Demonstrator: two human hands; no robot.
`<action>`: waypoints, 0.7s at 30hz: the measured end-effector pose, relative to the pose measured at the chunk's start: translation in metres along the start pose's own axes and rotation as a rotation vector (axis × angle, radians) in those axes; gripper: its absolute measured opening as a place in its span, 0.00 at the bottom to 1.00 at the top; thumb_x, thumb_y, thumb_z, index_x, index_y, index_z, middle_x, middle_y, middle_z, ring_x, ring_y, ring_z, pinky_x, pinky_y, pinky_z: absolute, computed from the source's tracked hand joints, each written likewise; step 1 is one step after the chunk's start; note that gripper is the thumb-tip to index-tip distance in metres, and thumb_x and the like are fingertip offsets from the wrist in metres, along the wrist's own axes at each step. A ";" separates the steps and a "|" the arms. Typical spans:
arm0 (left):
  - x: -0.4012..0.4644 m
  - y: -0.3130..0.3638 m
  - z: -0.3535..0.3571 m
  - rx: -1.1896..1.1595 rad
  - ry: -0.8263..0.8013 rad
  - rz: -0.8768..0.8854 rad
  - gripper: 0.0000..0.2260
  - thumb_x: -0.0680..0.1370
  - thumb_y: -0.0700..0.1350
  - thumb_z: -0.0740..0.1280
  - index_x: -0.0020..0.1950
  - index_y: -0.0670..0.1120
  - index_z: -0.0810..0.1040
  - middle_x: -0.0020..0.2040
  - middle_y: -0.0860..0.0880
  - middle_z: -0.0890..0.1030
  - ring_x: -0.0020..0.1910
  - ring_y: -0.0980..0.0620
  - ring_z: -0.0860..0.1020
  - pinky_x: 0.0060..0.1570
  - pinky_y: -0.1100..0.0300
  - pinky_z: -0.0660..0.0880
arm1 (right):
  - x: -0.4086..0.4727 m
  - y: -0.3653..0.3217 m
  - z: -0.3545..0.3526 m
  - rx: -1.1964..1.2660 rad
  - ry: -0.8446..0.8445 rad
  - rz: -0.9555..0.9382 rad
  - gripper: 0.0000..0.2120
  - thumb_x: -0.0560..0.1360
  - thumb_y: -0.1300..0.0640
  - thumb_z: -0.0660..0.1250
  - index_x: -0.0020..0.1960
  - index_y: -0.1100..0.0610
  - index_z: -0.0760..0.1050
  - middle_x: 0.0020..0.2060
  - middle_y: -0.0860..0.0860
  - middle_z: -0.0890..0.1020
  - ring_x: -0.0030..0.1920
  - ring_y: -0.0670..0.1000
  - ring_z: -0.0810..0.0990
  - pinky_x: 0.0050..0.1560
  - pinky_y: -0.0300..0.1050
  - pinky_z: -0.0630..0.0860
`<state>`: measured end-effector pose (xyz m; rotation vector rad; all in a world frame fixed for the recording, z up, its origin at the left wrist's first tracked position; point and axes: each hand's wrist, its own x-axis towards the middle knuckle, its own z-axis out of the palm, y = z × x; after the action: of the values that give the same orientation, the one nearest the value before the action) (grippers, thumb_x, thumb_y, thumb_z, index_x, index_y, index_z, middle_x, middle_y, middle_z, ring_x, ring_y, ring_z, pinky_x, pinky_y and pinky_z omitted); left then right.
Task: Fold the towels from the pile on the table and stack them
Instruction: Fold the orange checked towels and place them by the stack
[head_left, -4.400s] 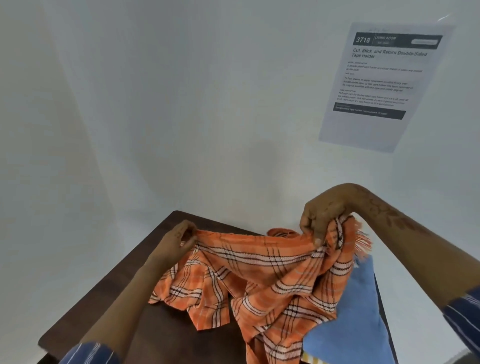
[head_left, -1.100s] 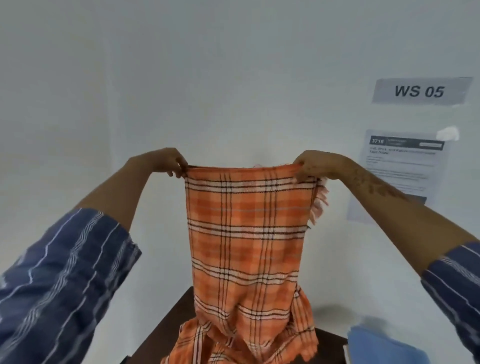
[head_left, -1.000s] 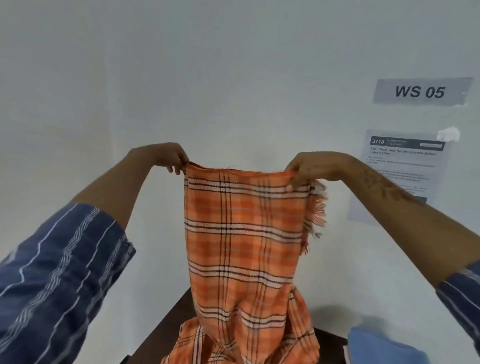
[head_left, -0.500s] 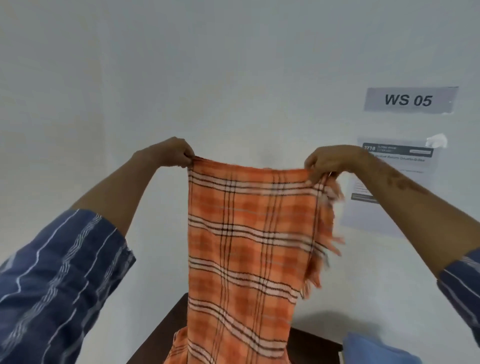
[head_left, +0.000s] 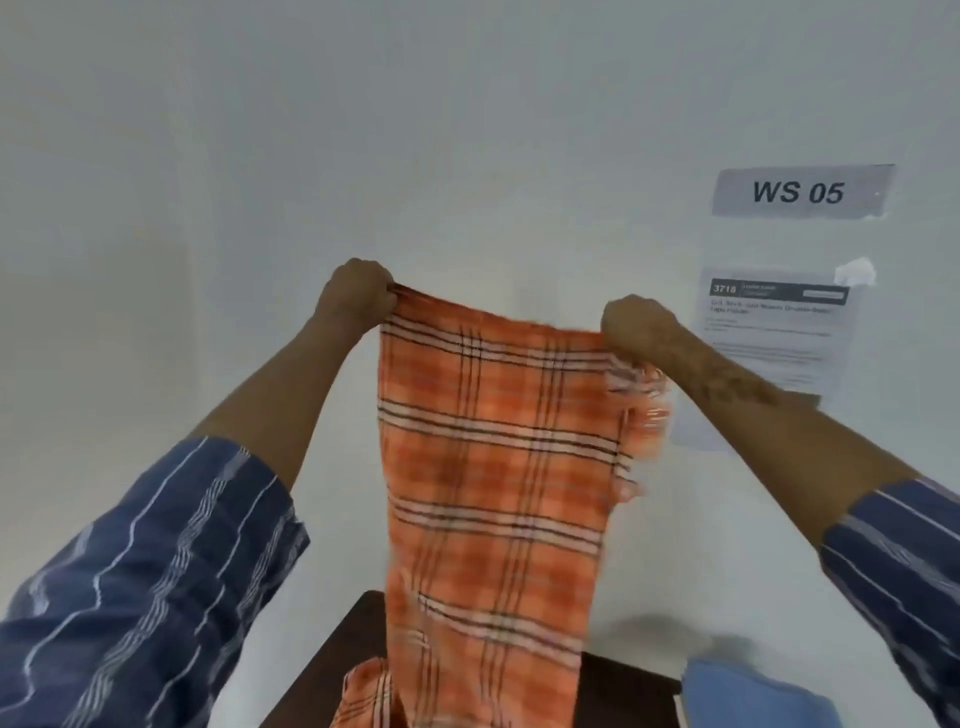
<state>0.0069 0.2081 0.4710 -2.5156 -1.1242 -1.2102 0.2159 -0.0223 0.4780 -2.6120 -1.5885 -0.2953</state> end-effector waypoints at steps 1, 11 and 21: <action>-0.002 -0.002 0.003 -0.002 -0.010 -0.022 0.07 0.69 0.36 0.63 0.40 0.37 0.80 0.40 0.39 0.81 0.42 0.39 0.78 0.39 0.56 0.72 | 0.003 -0.002 0.003 0.018 -0.105 -0.066 0.07 0.75 0.67 0.63 0.47 0.63 0.80 0.44 0.56 0.84 0.38 0.53 0.82 0.39 0.42 0.76; -0.017 -0.013 0.018 -0.187 -0.026 -0.154 0.07 0.67 0.34 0.62 0.36 0.35 0.80 0.36 0.38 0.83 0.38 0.40 0.81 0.43 0.52 0.79 | -0.002 -0.018 0.004 0.143 -0.416 -0.117 0.11 0.77 0.65 0.63 0.57 0.64 0.77 0.41 0.53 0.82 0.40 0.51 0.81 0.51 0.49 0.77; -0.018 -0.009 0.030 -0.249 0.041 -0.167 0.10 0.68 0.35 0.61 0.41 0.35 0.82 0.38 0.37 0.82 0.40 0.39 0.81 0.45 0.49 0.80 | 0.011 0.010 0.010 0.083 -0.155 -0.024 0.08 0.75 0.65 0.63 0.50 0.61 0.79 0.43 0.55 0.82 0.39 0.52 0.78 0.43 0.43 0.75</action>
<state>0.0125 0.2162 0.4362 -2.5995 -1.2674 -1.5249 0.2307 -0.0154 0.4708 -2.6110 -1.6397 -0.0278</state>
